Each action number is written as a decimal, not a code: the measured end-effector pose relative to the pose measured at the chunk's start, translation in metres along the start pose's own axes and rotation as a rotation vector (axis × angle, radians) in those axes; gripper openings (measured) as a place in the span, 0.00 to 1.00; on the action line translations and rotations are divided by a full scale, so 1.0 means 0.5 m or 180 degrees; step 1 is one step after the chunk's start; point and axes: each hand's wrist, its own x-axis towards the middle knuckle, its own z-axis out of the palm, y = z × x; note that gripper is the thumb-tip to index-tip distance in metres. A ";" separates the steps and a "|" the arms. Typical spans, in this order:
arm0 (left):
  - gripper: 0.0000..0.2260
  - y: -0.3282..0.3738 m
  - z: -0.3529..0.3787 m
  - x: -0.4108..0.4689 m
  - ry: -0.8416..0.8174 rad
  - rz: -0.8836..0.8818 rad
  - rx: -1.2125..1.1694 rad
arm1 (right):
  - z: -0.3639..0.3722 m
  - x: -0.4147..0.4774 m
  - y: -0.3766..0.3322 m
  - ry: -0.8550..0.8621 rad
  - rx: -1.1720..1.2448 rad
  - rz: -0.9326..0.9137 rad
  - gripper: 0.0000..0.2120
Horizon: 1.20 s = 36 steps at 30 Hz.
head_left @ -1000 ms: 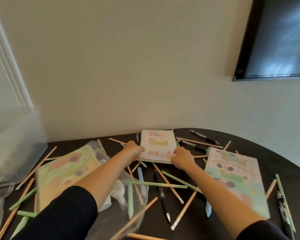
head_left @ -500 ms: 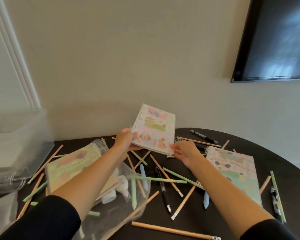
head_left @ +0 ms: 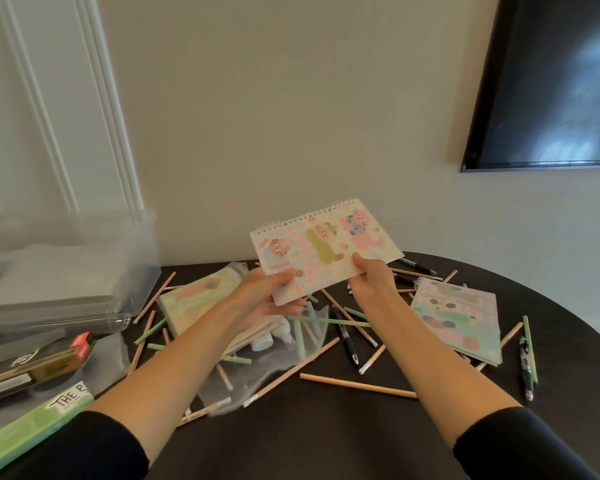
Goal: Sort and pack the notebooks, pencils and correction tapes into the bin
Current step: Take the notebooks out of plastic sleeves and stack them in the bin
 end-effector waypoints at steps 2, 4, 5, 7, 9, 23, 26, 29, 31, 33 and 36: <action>0.11 -0.005 0.004 -0.026 -0.0055 0.0048 0.0055 | -0.001 -0.022 0.001 -0.0141 -0.0060 0.0008 0.19; 0.09 -0.002 -0.007 -0.045 0.0187 0.0128 -0.0087 | -0.015 -0.044 -0.006 -0.0251 -0.0342 -0.0001 0.13; 0.08 0.002 -0.017 -0.051 0.0280 0.0156 -0.0177 | -0.026 -0.051 -0.012 -0.0249 -0.0492 0.0006 0.10; 0.07 0.011 -0.038 -0.062 0.0350 0.0188 -0.0254 | -0.048 -0.067 -0.027 -0.0235 -0.0807 0.0025 0.05; 0.06 0.021 -0.057 -0.066 0.0374 0.0195 -0.0184 | -0.071 -0.072 -0.042 -0.0395 -0.1081 0.0114 0.07; 0.12 0.003 -0.145 -0.112 -0.0092 -0.0375 0.3759 | -0.092 -0.103 -0.079 -0.0358 -0.1927 0.0518 0.19; 0.21 -0.021 -0.140 -0.121 -0.0391 -0.0451 0.4776 | -0.117 -0.116 -0.087 -0.0275 -0.1978 0.0822 0.17; 0.17 -0.046 -0.127 -0.120 -0.0066 0.0002 0.5424 | -0.135 -0.122 -0.092 -0.0275 -0.2473 0.0996 0.18; 0.11 -0.054 -0.118 -0.122 0.0261 0.0312 0.5439 | -0.139 -0.133 -0.095 -0.0294 -0.2776 0.1061 0.17; 0.10 -0.052 -0.114 -0.125 0.0488 0.0493 0.5322 | -0.140 -0.136 -0.098 -0.0209 -0.2867 0.1065 0.17; 0.08 -0.047 -0.114 -0.126 0.0718 0.0711 0.5169 | -0.134 -0.134 -0.087 -0.0166 -0.2518 0.0974 0.20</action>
